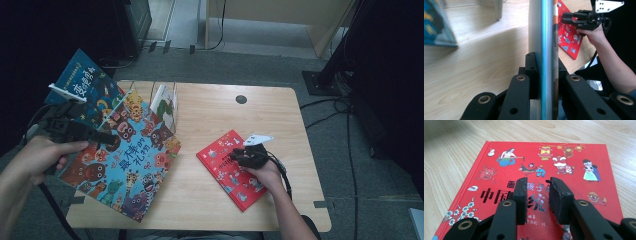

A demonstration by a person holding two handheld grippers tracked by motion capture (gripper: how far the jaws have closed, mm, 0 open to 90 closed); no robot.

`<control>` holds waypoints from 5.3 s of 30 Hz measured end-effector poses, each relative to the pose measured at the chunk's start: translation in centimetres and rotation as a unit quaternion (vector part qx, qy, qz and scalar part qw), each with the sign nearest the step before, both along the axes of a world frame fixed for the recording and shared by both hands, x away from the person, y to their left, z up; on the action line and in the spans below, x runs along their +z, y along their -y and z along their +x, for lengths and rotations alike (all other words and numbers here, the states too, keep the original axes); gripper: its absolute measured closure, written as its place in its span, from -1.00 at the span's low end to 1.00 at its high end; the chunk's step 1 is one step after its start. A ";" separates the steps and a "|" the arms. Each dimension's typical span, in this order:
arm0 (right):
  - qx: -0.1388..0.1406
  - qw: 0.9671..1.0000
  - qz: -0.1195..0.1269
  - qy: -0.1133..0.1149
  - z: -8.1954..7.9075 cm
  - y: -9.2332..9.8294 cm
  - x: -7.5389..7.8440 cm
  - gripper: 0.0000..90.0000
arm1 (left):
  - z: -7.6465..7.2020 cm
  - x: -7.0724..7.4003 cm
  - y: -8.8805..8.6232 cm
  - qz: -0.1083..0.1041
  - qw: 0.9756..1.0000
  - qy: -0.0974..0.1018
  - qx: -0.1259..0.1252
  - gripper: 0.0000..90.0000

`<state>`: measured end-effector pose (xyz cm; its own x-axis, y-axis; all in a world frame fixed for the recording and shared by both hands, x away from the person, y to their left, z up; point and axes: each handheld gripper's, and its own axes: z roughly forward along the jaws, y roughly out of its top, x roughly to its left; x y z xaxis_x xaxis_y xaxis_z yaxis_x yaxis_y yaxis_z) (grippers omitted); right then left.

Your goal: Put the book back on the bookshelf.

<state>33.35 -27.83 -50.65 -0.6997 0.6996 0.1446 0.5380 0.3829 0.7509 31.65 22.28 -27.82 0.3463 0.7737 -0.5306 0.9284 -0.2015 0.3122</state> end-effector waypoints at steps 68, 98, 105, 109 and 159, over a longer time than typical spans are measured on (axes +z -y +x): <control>0.008 1.000 -0.016 0.019 0.0 -0.5 -0.2 0.51 | 5.2 4.8 -9.5 0.067 0.982 0.031 0.174 0.80; 0.002 1.000 -0.017 0.020 -0.8 -0.2 -0.2 0.49 | 12.5 1.1 -5.9 0.096 0.977 0.048 0.183 0.79; -0.007 1.000 -0.011 0.016 -1.1 0.2 -0.2 0.47 | 12.2 2.2 -6.2 0.079 0.976 0.051 0.195 0.67; -0.011 1.000 -0.006 0.011 -1.1 0.4 -0.2 0.46 | 11.8 2.9 -6.2 0.075 0.979 0.058 0.183 0.52; -0.073 0.997 0.000 0.031 -6.3 7.2 0.6 0.46 | 6.9 -7.3 9.5 0.017 0.995 0.101 -0.020 0.01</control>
<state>27.03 -35.01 -50.00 -0.5980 0.7946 0.1049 0.5409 0.3036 0.7844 38.55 12.82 -35.13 0.4741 0.7736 -0.4205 0.8388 -0.2516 0.4828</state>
